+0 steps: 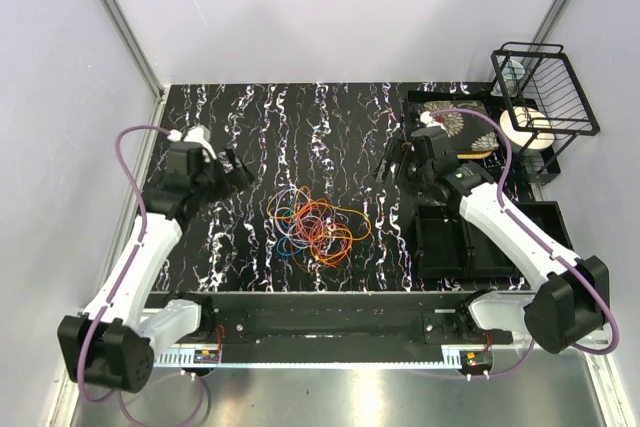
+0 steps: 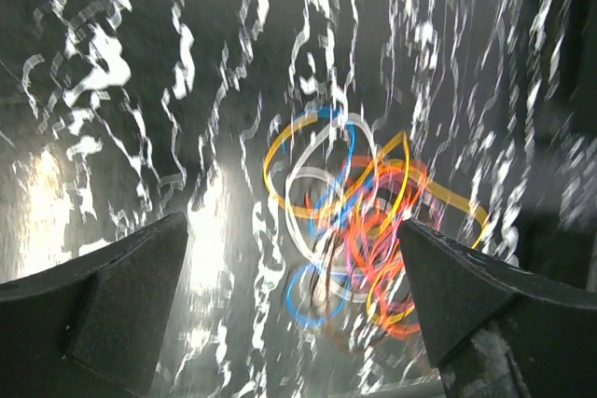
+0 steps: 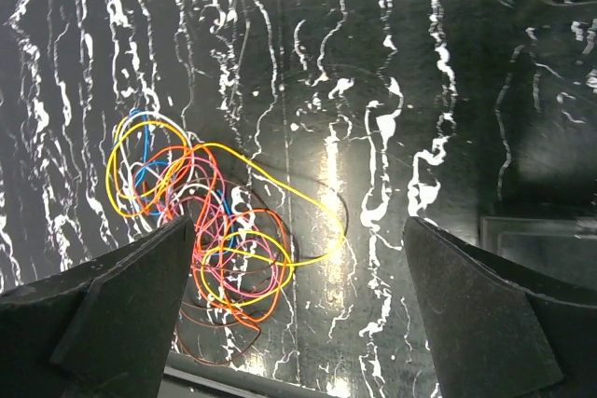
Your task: Untangle the cables
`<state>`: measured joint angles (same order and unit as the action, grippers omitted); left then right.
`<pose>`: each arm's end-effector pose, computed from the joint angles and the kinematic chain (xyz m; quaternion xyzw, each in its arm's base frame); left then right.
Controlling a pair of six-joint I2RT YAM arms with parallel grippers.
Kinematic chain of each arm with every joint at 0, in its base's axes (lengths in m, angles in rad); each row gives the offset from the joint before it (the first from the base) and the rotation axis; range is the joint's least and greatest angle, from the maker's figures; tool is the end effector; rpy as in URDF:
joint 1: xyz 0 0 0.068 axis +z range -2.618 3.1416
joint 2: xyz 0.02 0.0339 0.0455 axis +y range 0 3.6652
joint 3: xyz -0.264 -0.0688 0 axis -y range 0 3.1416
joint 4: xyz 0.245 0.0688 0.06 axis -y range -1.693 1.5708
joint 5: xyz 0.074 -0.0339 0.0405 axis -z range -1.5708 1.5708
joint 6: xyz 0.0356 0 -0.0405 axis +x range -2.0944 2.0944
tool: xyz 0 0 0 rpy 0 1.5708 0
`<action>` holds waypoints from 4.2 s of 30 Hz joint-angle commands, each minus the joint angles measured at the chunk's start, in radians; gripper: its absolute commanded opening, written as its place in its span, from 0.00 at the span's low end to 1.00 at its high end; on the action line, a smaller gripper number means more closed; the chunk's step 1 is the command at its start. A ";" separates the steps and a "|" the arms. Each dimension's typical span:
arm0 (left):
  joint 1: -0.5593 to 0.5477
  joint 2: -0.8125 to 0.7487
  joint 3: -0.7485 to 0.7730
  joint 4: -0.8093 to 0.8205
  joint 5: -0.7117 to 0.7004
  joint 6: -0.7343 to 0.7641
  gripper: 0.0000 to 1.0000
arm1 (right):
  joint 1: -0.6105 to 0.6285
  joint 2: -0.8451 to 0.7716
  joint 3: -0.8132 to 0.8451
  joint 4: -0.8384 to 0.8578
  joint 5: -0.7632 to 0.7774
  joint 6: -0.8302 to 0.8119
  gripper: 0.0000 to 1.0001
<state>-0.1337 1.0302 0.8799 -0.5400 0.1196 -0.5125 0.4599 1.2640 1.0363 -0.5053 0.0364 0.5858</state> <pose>0.2171 -0.0335 0.2929 -0.1450 0.8917 -0.1863 0.3862 0.2460 0.1204 0.2950 0.0648 0.9111 0.1887 0.3607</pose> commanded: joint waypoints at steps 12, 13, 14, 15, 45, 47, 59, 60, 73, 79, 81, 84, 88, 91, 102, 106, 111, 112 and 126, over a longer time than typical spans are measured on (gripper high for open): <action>-0.308 -0.067 0.005 -0.143 -0.317 0.045 0.99 | 0.045 0.041 0.021 0.103 -0.110 0.052 1.00; -0.340 -0.065 0.007 -0.153 -0.328 0.043 0.99 | 0.058 0.043 0.013 0.128 -0.116 0.066 1.00; -0.357 -0.062 0.008 -0.158 -0.356 0.043 0.99 | 0.066 0.041 -0.010 0.145 -0.119 0.074 1.00; -0.377 -0.058 0.007 -0.163 -0.366 0.036 0.99 | 0.074 0.043 -0.021 0.160 -0.124 0.084 1.00; -0.570 0.427 0.221 -0.046 -0.462 -0.113 0.72 | 0.109 -0.055 -0.235 0.192 -0.187 -0.055 0.99; -0.570 0.476 0.246 -0.043 -0.474 -0.109 0.70 | 0.109 -0.071 -0.255 0.188 -0.187 -0.053 0.99; -0.517 0.640 0.323 0.000 -0.429 -0.090 0.37 | 0.108 -0.137 -0.302 0.140 -0.164 -0.049 0.98; -0.518 0.645 0.324 0.008 -0.425 -0.087 0.35 | 0.109 -0.140 -0.303 0.137 -0.164 -0.047 0.98; -0.517 0.587 0.658 -0.159 -0.477 0.047 0.00 | 0.109 -0.169 -0.289 0.091 -0.156 -0.029 0.97; -0.515 0.576 1.142 -0.330 -0.390 0.166 0.00 | 0.111 -0.201 -0.245 0.051 -0.125 -0.049 0.97; -0.515 0.587 1.250 -0.374 -0.345 0.192 0.00 | 0.109 -0.218 -0.213 0.024 -0.104 -0.058 0.97; -0.517 0.562 1.338 -0.383 -0.261 0.219 0.00 | 0.109 -0.239 -0.165 -0.010 -0.087 -0.076 0.97; -0.515 0.498 1.236 -0.329 -0.207 0.229 0.00 | 0.109 -0.285 -0.111 -0.030 -0.081 -0.101 0.98; -0.517 0.438 1.090 -0.275 -0.186 0.203 0.00 | 0.108 -0.328 -0.075 -0.032 -0.104 -0.113 0.99; -0.517 0.404 0.992 -0.229 -0.247 0.039 0.00 | 0.109 -0.292 -0.125 0.106 -0.339 -0.106 0.97; -0.517 0.416 0.987 -0.229 -0.253 0.000 0.00 | 0.109 -0.220 -0.111 0.149 -0.288 -0.112 0.97; -0.515 0.424 0.985 -0.229 -0.245 -0.017 0.00 | 0.109 -0.103 -0.055 0.182 -0.237 -0.141 0.97; -0.517 0.424 0.984 -0.229 -0.244 -0.020 0.00 | 0.109 -0.057 -0.030 0.186 -0.234 -0.153 0.97; -0.514 0.373 0.935 -0.186 -0.140 0.104 0.00 | -0.018 0.130 0.208 -0.004 -0.235 0.098 0.97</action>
<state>-0.6498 1.4544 1.8439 -0.8116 -0.0895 -0.4740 0.5270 1.3788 1.1473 -0.4343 -0.1246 0.5068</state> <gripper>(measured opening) 0.012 0.982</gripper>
